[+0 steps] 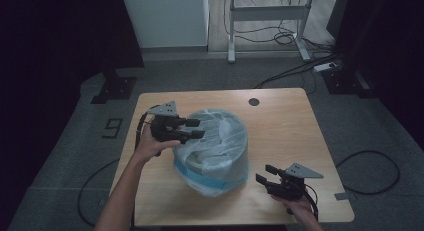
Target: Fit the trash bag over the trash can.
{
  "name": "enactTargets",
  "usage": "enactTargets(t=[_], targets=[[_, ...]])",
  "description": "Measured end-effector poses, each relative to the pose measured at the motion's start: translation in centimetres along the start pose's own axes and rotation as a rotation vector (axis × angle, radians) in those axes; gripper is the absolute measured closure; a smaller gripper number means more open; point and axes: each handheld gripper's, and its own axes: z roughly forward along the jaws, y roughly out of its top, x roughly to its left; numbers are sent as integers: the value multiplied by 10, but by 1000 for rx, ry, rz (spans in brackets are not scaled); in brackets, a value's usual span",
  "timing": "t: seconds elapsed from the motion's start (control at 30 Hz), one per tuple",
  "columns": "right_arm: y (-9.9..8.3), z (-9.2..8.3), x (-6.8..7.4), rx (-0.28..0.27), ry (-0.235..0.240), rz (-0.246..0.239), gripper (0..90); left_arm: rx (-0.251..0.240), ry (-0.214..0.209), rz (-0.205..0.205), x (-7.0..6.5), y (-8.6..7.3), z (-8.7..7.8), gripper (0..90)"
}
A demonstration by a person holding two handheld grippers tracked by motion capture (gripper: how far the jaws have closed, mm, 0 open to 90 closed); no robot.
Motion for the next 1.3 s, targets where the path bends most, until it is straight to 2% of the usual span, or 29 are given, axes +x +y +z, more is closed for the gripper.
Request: enactTargets(t=[0.23,0.33,0.5,0.63,0.8,0.9,0.97,1.07,1.2,1.3], targets=[[-1,1,1,7,-2,3,386,162,38,47,-3,7,20,581],[-2,1,1,8,-3,3,387,228,70,55,-2,10,27,606],[-3,2,0,13,-4,4,388,351,101,79,-3,14,42,623],[-3,2,0,15,-5,8,390,448,105,93,-4,15,54,619],[-4,2,-1,20,-3,5,391,530,123,95,-5,14,65,614],[-4,3,-1,22,-3,5,391,545,124,83,-4,14,65,609],[-4,3,-1,25,-3,5,392,535,118,82,-5,14,64,596],[-4,2,-1,25,-4,3,391,466,90,77,-5,14,57,577],[-4,2,-2,24,-8,8,391,335,57,61,-3,15,41,553],[-5,3,-1,28,-9,5,391,256,45,53,-1,17,32,538]])
